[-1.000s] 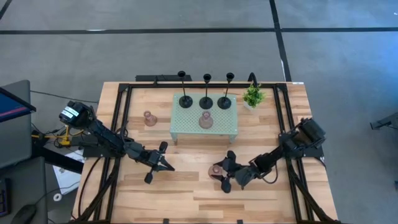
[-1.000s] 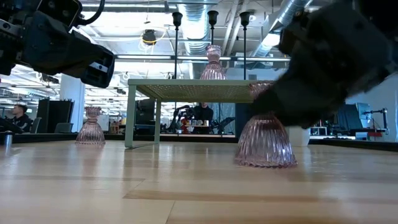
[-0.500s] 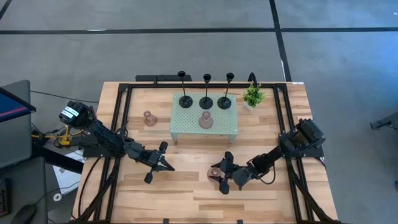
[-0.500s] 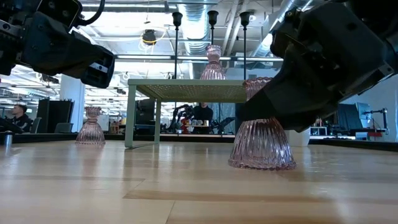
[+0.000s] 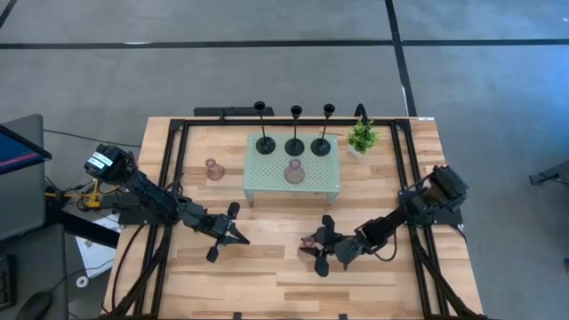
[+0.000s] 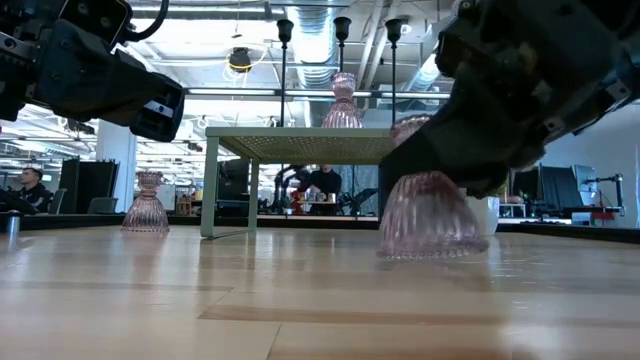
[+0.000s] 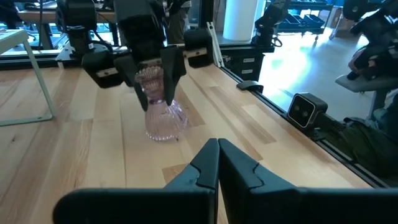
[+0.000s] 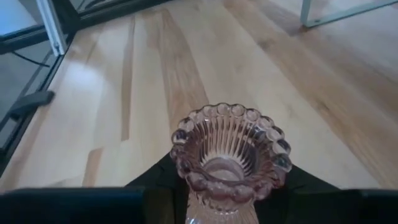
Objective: Pick & Place candle stick holders
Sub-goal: Put the bottom glass candle holder on the shelf aligned with the other black candle holder
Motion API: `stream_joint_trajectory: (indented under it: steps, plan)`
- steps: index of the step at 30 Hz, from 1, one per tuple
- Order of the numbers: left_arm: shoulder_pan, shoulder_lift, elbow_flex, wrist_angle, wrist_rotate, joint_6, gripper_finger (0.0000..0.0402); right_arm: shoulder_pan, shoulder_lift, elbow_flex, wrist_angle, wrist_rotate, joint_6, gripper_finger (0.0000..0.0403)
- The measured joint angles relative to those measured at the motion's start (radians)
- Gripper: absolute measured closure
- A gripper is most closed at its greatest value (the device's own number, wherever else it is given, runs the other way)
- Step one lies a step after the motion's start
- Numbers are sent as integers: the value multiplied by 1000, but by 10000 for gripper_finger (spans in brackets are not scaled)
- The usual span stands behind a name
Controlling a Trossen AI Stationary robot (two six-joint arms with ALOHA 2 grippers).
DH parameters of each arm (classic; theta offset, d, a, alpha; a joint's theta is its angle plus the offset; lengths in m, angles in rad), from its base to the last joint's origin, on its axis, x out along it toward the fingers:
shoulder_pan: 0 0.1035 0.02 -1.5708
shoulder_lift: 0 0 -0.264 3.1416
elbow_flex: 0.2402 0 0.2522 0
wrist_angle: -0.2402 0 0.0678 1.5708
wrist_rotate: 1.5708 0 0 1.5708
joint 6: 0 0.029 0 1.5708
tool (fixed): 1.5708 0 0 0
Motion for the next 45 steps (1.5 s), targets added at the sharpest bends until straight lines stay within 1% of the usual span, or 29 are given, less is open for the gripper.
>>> stream_joint_trajectory:
  steps: [4,10,19,27,31,35,42,45]
  plan:
    - [0,0,0,-1,0,0,397,0,-78,1,-67,8,0,281]
    - [0,0,0,-1,0,0,397,-22,-211,1,-160,12,-4,287]
    - [0,0,0,-1,0,0,397,-126,-410,1,-307,16,-6,283]
    - [0,0,0,-1,0,0,397,-212,-550,1,-400,16,-35,287]
    - [0,0,0,-1,0,0,397,-257,-597,1,-408,16,-67,282]
    - [0,0,0,-2,0,0,397,-314,-632,1,-440,16,-99,288]
    - [0,0,0,-2,0,0,397,-416,-626,1,-466,24,-130,281]
    - [0,0,0,-2,0,0,397,-449,-620,1,-496,24,-139,284]
